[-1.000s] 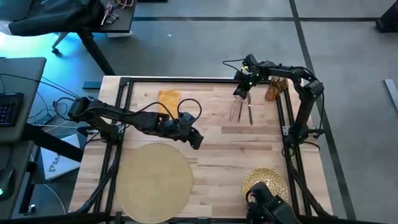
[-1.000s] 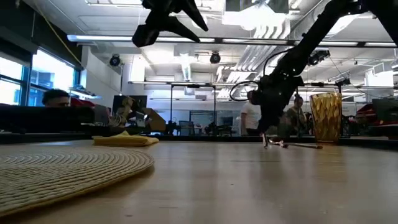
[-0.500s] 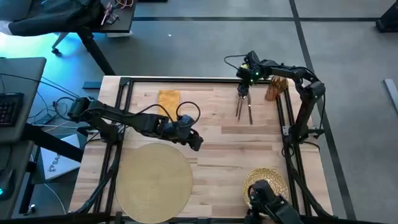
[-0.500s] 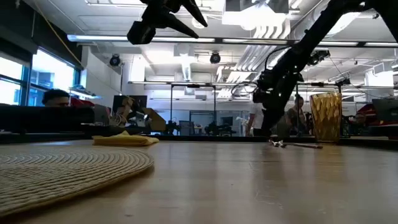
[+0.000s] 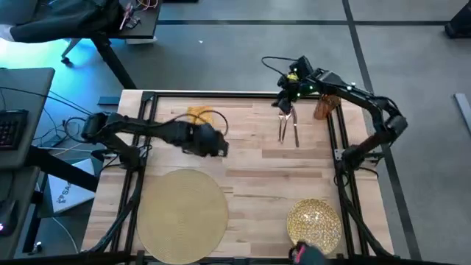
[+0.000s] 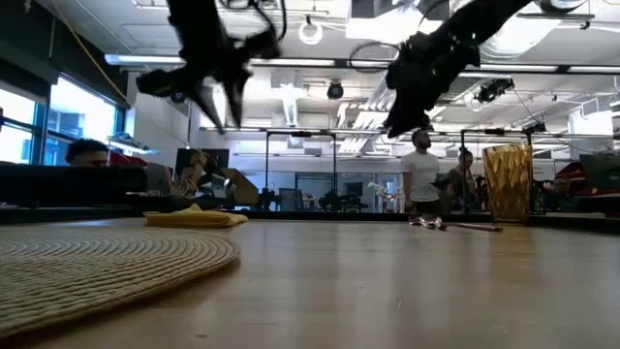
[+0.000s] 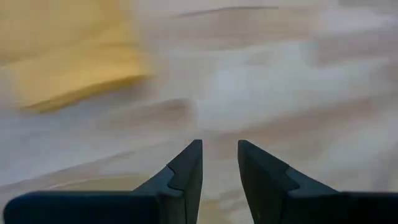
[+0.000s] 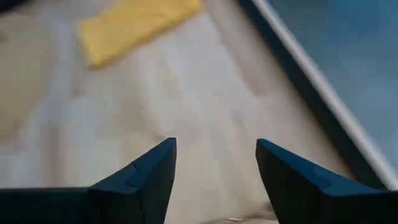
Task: Set table place
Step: Fold the yellow napkin
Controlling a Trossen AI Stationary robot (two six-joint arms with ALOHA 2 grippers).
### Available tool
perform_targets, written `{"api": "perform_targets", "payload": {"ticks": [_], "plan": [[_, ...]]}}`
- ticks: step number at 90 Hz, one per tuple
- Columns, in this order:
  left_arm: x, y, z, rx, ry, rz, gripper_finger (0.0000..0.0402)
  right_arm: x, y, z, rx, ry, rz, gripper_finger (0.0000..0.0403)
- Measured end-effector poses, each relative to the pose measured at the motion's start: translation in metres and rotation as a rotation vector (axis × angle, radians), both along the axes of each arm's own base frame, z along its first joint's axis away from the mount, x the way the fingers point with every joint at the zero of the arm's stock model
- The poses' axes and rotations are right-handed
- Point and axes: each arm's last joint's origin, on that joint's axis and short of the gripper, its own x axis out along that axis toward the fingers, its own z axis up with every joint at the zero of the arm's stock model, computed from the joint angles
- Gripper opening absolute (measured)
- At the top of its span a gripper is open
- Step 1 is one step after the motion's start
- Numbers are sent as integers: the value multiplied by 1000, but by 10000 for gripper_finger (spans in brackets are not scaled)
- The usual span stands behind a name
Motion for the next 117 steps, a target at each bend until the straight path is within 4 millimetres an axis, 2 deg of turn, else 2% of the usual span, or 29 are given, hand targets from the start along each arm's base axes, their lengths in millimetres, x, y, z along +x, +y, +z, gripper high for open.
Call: {"api": "perform_targets", "payload": {"ticks": [11,20,36,53,72,84,97,107,117], "plan": [[-18,36,-21,-80,97,-17,130,15,32,10,23,-21,65,199],[-36,57,-41,-191,143,12,160,22,54,13,41,18,39,199],[-64,68,-72,-284,230,25,177,30,79,13,60,74,-12,199],[-67,69,-94,-265,148,21,143,36,92,12,29,97,-31,199],[-67,69,-102,-234,107,62,65,37,96,12,42,99,-41,199],[-59,67,-94,-197,101,4,10,37,96,12,40,99,-38,199],[-41,67,-69,-108,79,-76,3,37,96,12,36,99,-34,199],[-24,70,-38,-24,31,-169,1,37,96,12,25,99,-23,199],[-7,79,9,102,-53,-227,0,37,96,12,19,100,-15,199]]}}
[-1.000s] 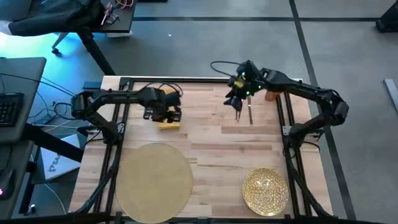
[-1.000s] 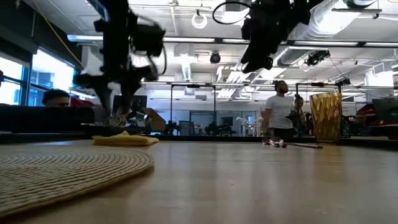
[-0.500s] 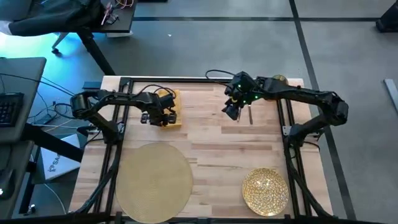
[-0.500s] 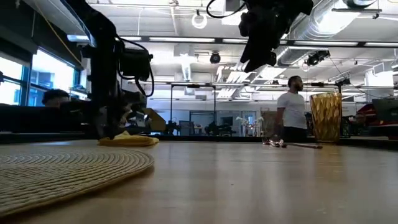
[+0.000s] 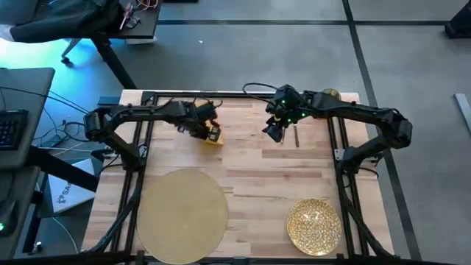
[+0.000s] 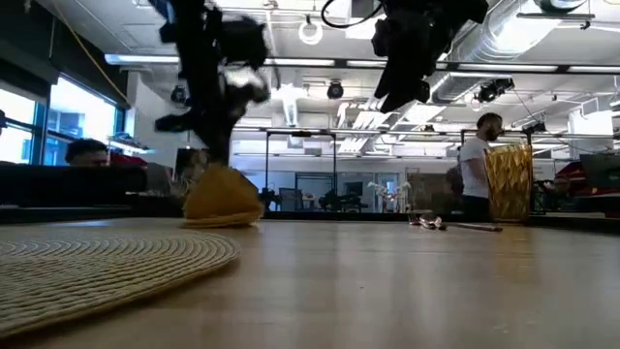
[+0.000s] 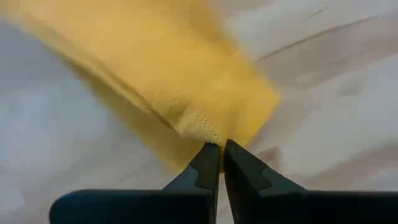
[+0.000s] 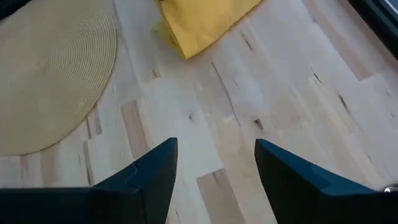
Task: Set table place
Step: Fold the yellow napkin
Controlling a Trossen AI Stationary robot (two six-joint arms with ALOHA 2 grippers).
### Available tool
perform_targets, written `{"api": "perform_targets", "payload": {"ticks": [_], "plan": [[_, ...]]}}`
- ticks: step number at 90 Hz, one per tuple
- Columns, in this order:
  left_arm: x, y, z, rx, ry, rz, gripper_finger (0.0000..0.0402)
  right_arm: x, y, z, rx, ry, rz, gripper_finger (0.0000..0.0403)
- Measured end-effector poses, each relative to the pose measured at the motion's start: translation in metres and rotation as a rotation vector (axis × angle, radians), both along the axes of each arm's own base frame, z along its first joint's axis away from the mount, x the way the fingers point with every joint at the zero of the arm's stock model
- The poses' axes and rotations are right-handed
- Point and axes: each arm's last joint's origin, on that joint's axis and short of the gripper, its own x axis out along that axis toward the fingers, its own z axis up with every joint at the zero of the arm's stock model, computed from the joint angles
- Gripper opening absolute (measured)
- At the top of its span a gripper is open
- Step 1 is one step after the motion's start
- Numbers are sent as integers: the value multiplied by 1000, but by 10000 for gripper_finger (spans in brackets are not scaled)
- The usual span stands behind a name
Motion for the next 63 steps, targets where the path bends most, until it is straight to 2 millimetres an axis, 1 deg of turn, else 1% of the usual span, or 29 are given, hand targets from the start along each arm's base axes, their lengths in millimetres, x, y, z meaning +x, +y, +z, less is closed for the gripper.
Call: {"api": "perform_targets", "payload": {"ticks": [12,22,27,32,37,42,49,54,57,63], "plan": [[13,15,73,184,-182,-59,0,-4,1,1,-8,23,-14,199],[16,21,132,345,-355,-137,0,-16,2,9,-56,45,-66,199],[15,20,154,410,-418,-180,0,-23,1,14,-80,47,-82,199],[13,17,167,442,-451,-200,0,-29,2,20,-98,36,-98,199],[13,14,168,451,-438,-207,0,-34,1,25,-105,22,-108,199],[14,10,157,445,-367,-201,0,-38,1,28,-108,13,-120,199],[22,5,129,405,-277,-177,0,-38,1,29,-105,9,-126,199],[27,3,105,358,-241,-157,0,-38,1,27,-98,16,-122,199],[30,1,91,332,-239,-139,0,-37,2,26,-93,22,-114,199],[34,-2,69,269,-267,-86,0,-32,3,22,-73,31,-90,199]]}}
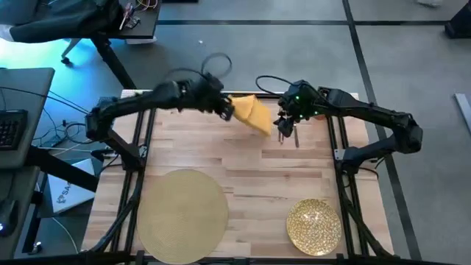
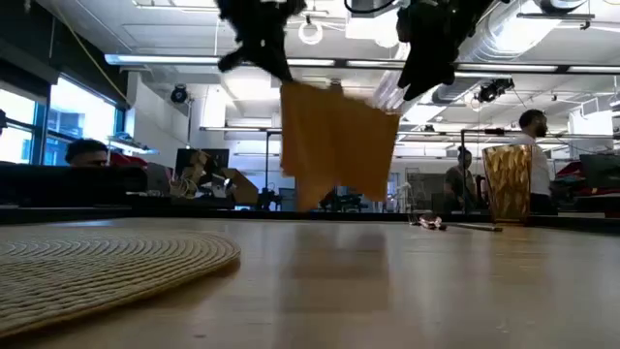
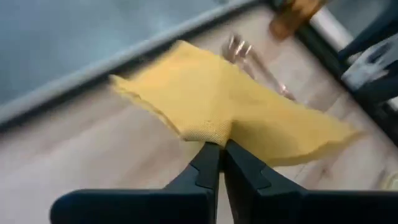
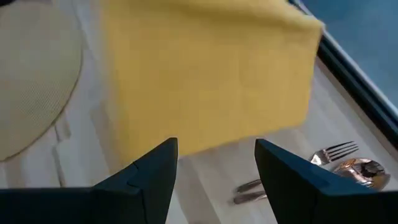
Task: Set table place
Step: Fold the yellow napkin
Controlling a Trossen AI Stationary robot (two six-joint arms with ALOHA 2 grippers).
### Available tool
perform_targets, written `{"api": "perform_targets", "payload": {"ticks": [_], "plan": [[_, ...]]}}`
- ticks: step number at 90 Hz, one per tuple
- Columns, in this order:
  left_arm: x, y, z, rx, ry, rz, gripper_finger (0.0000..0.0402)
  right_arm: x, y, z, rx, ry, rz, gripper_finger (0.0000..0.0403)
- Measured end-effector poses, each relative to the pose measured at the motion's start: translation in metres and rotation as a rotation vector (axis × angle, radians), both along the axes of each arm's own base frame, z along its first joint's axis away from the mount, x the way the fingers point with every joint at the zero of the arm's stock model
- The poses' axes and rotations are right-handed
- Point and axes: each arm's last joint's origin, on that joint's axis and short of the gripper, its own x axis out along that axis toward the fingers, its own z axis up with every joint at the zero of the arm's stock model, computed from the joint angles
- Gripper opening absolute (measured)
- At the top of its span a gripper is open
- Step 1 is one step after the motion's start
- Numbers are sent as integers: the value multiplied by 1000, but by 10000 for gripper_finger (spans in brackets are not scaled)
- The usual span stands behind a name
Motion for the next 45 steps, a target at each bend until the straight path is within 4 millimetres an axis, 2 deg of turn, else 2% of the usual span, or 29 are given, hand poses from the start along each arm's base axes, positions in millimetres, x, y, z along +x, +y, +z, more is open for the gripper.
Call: {"api": "perform_targets", "payload": {"ticks": [10,24,45], "plan": [[2,-1,-20,-89,-35,43,0,9,8,-14,38,-18,107,199],[3,-1,-19,-104,-82,51,0,21,22,-38,44,-108,251,199],[6,-3,-12,-132,-158,22,0,32,27,-65,52,-302,117,199]]}}
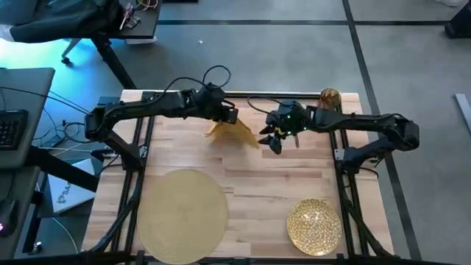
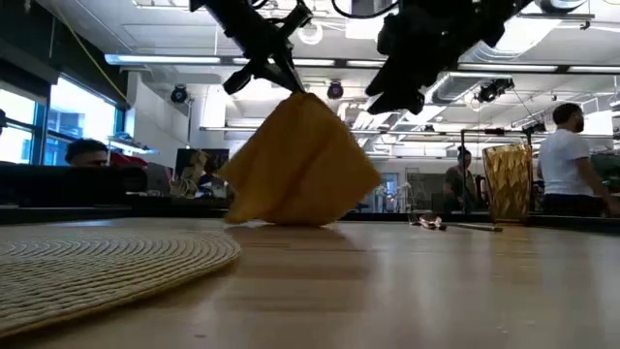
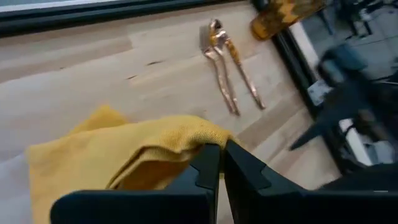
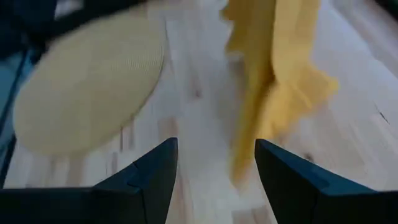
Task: Set table place
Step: Fold the yellow napkin
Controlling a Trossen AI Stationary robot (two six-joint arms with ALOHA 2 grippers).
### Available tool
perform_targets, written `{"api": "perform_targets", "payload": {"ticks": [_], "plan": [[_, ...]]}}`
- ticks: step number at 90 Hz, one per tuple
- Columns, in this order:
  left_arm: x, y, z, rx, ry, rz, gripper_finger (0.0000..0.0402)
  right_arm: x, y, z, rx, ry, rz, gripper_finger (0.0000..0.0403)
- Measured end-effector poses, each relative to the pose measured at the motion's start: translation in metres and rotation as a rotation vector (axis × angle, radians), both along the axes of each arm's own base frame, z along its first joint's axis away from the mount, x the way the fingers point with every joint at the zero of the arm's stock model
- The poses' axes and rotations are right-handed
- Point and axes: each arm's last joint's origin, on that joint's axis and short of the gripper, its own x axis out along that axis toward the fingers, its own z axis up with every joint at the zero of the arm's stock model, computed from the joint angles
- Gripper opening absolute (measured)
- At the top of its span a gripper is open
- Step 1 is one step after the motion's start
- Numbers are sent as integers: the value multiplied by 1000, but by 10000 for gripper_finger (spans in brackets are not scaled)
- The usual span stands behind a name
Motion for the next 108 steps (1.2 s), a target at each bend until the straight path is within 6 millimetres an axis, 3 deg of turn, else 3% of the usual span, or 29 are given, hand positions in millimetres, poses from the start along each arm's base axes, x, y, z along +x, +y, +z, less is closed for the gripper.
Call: {"api": "perform_targets", "payload": {"ticks": [14,35,51,80,108], "plan": [[2,-5,0,-8,-7,-19,0,0,-3,-4,-57,-5,-92,199],[7,-16,3,-12,-42,-61,0,0,-6,-5,-110,-7,-31,191],[11,-18,6,-16,-95,-59,0,3,-7,-11,-114,11,4,143],[13,-18,9,-1,-131,-44,0,13,1,-25,7,33,60,11],[9,-8,8,46,-107,74,12,16,33,-18,251,-35,381,0]]}}
